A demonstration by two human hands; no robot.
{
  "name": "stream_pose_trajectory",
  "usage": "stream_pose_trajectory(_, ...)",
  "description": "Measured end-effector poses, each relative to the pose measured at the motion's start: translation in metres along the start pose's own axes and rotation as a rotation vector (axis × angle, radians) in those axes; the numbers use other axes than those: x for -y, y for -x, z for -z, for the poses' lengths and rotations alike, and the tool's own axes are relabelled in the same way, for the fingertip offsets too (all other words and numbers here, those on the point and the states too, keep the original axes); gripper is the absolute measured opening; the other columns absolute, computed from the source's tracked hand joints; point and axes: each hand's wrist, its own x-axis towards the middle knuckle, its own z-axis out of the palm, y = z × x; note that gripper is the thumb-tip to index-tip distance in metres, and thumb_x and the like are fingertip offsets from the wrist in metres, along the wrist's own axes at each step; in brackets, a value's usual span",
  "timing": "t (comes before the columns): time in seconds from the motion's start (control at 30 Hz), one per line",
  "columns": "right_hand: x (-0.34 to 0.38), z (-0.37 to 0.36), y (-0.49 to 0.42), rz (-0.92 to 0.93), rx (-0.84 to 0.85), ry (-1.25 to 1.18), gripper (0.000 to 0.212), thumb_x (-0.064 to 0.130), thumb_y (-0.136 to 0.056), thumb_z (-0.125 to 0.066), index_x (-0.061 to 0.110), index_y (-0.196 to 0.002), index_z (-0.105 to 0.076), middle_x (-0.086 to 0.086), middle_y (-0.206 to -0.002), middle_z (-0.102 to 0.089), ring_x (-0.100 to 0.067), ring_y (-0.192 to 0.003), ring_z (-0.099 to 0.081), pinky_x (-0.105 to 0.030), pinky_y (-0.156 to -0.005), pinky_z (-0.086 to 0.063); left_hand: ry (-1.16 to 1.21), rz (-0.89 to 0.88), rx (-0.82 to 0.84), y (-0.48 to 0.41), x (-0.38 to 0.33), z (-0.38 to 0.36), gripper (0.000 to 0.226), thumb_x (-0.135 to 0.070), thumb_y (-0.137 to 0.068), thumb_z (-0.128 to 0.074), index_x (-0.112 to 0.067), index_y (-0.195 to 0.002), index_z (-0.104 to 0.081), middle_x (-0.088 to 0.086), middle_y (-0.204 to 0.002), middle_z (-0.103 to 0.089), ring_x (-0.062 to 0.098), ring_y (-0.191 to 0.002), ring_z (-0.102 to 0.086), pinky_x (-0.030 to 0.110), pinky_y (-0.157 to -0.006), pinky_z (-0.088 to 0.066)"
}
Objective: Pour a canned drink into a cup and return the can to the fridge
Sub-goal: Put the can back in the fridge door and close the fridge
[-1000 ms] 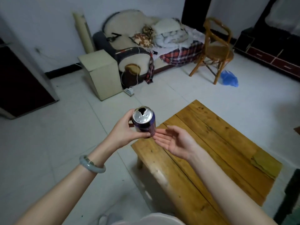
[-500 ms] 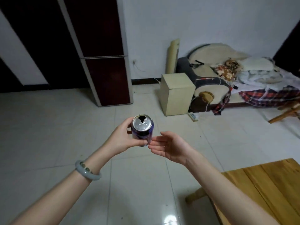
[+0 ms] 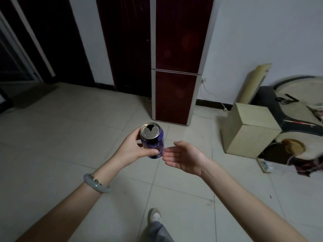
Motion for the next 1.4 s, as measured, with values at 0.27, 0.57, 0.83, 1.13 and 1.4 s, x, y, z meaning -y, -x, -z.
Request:
stream_pose_trajectory(0.27,0.104,-0.018,-0.118,0.045,0.111,0.125,0.034,0.027,-0.096,-0.039,0.003,-0.097,-0.062,-0.012,-0.09,-0.066,-0.022,-0.084,-0.062,-0.033,-0.083,-0.05,0.008,0.028,-0.083,-0.13,0.011,0.056,0.071,-0.019,-0.05,-0.087,-0.023,-0.114,-0.058,-0.007,-0.109,-0.066,0.002,-0.101,-0.059,0.024,-0.088,-0.047)
stream_pose_trajectory(0.57,0.213,-0.028,-0.228,0.046,0.109,0.182,0.035,0.029,-0.096,-0.04,0.002,-0.095,-0.061,-0.013,-0.088,-0.064,-0.022,-0.082,-0.061,-0.033,-0.082,-0.049,0.034,0.031,-0.1,-0.272,0.024,0.09,0.071,-0.014,-0.055,-0.089,-0.023,-0.118,-0.056,-0.009,-0.111,-0.065,-0.001,-0.102,-0.058,0.031,-0.096,-0.046)
stream_pose_trajectory(0.83,0.28,-0.03,-0.334,0.046,0.06,0.132,0.036,0.03,-0.096,-0.042,0.0,-0.098,-0.062,-0.014,-0.09,-0.066,-0.024,-0.084,-0.063,-0.035,-0.082,-0.051,0.042,0.043,-0.045,-0.395,0.061,0.127,0.072,-0.017,-0.054,-0.089,-0.022,-0.119,-0.057,-0.006,-0.113,-0.066,0.009,-0.108,-0.059,0.04,-0.1,-0.045)
stream_pose_trajectory(1.13,0.373,-0.062,-0.463,0.084,-0.018,0.073,0.037,0.03,-0.094,-0.043,0.0,-0.104,-0.062,-0.014,-0.096,-0.067,-0.024,-0.088,-0.065,-0.035,-0.077,-0.054,0.061,-0.013,0.081,-0.563,0.096,0.2,0.068,-0.01,-0.058,-0.088,-0.033,-0.113,-0.056,-0.015,-0.109,-0.066,-0.007,-0.1,-0.058,0.019,-0.087,-0.045)
stream_pose_trajectory(1.4,0.449,-0.082,-0.552,0.103,-0.089,-0.007,0.034,0.029,-0.095,-0.041,0.001,-0.1,-0.06,-0.014,-0.092,-0.066,-0.023,-0.085,-0.063,-0.036,-0.08,-0.052,0.054,-0.048,0.152,-0.688,0.111,0.245,0.07,-0.006,-0.058,-0.088,-0.023,-0.118,-0.055,-0.012,-0.11,-0.065,-0.009,-0.097,-0.059,0.018,-0.087,-0.046)
